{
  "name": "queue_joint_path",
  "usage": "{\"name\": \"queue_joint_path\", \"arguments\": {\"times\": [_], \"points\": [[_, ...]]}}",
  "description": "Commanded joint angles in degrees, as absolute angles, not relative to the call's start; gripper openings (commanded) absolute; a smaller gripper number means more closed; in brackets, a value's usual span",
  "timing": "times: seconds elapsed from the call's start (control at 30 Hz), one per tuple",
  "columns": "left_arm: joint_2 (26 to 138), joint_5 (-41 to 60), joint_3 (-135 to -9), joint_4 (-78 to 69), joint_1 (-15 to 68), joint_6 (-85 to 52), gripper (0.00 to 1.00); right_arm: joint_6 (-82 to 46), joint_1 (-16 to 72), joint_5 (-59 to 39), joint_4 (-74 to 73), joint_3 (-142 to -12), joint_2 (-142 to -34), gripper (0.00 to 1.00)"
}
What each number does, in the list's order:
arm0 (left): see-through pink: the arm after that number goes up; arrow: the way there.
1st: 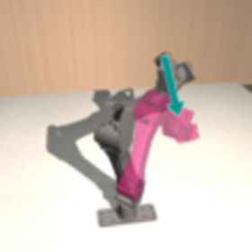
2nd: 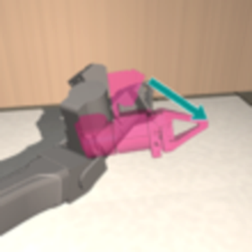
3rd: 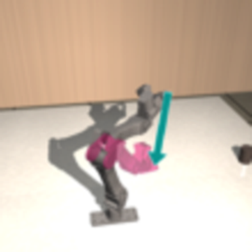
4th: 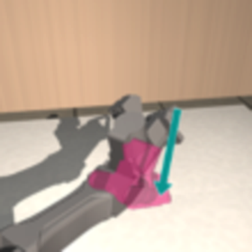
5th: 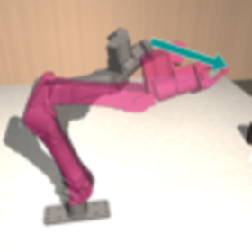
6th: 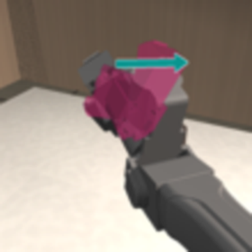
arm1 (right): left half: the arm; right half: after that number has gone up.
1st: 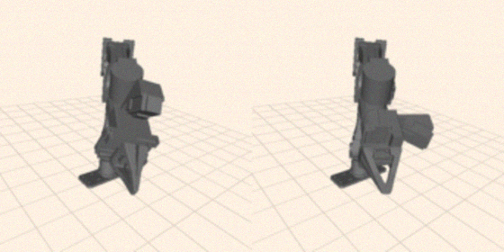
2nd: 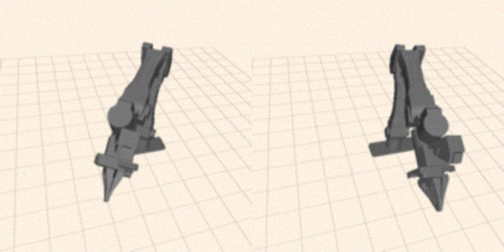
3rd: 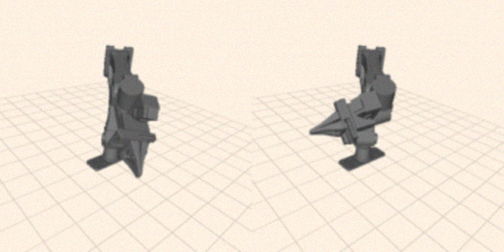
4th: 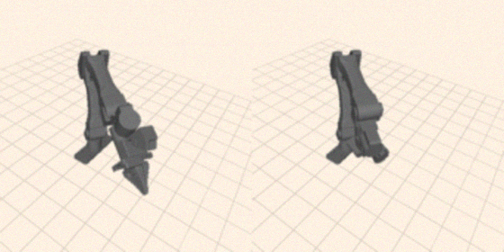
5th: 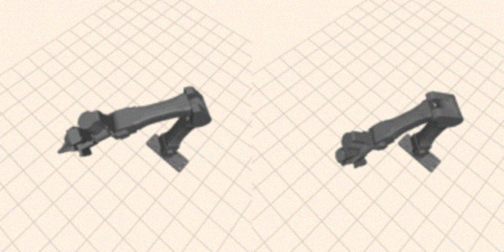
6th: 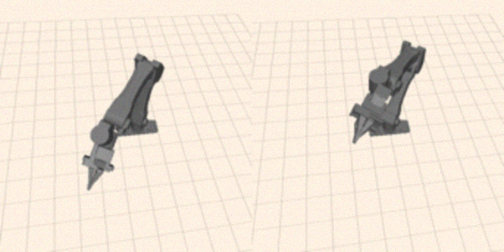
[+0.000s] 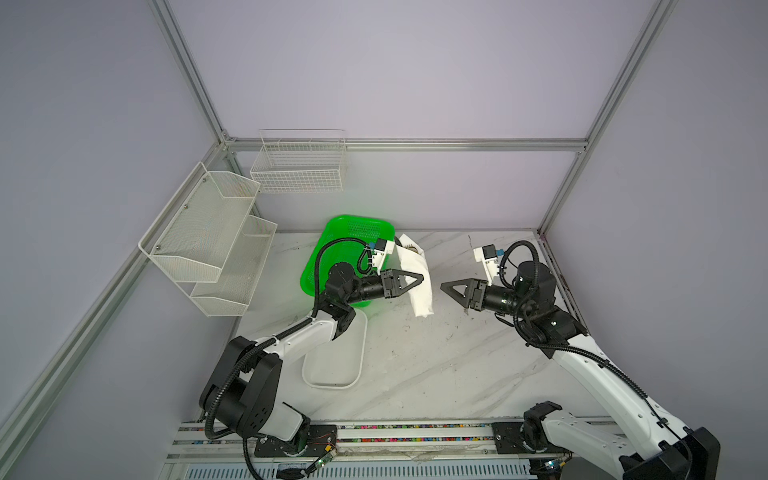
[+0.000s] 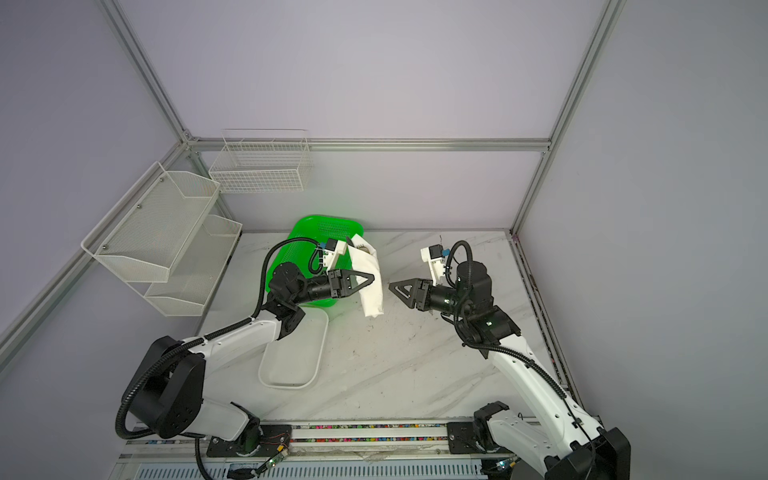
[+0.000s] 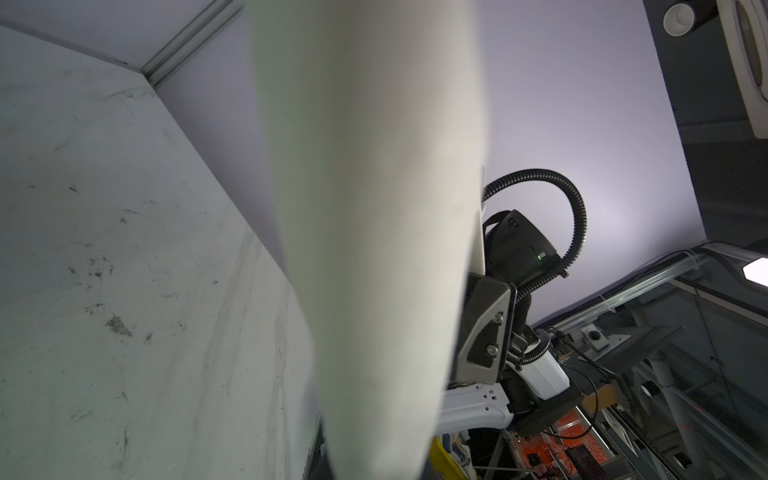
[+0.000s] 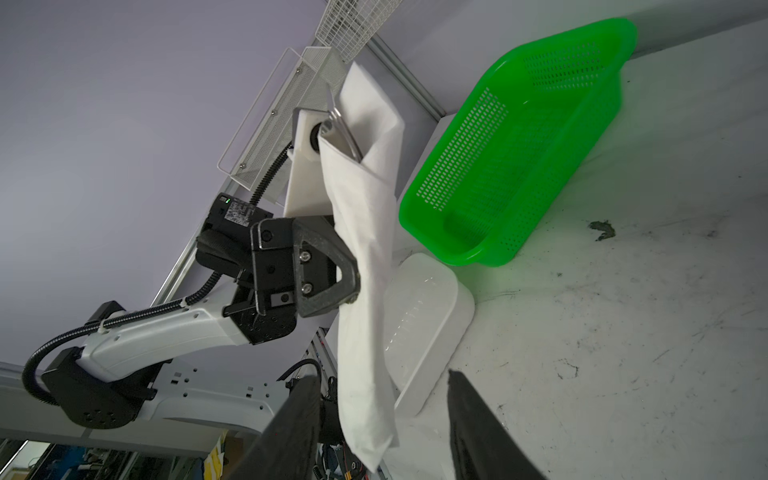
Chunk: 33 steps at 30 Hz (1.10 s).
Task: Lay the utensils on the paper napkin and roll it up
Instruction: 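Carry the bundle over the green basket with the left gripper while the right withdraws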
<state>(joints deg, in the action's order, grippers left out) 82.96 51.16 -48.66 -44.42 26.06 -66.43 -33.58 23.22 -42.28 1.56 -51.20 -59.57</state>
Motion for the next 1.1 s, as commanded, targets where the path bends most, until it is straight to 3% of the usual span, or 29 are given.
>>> {"name": "queue_joint_path", "arguments": {"times": [0.0, 0.33, 0.53, 0.67, 0.87, 1.07], "points": [[78.32, 54.67, -46.37, -45.76, 22.37, -64.29, 0.05, -32.46, 23.8, -40.04, 3.0, -53.46, -63.5, 0.53], [80.47, 62.3, -49.82, -35.77, 8.79, -58.42, 0.05, -39.24, 31.56, -27.66, -5.68, -54.94, -78.24, 0.57], [86.1, 63.58, -53.97, -28.27, 2.76, -51.29, 0.05, -45.33, 38.02, -20.09, -12.05, -61.98, -94.35, 0.58], [89.59, 65.79, -55.75, -33.15, -0.37, -54.48, 0.05, -47.4, 41.39, -16.77, -14.66, -69.65, -104.98, 0.58], [93.35, 67.45, -56.6, -39.63, -3.23, -58.8, 0.05, -48.57, 42.05, -11.81, -11.54, -80.67, -116.44, 0.59], [96.63, 66.72, -58.54, -35.33, -4.13, -54.92, 0.05, -48.83, 42.18, -7.98, -3.99, -89.16, -124.14, 0.58]]}}
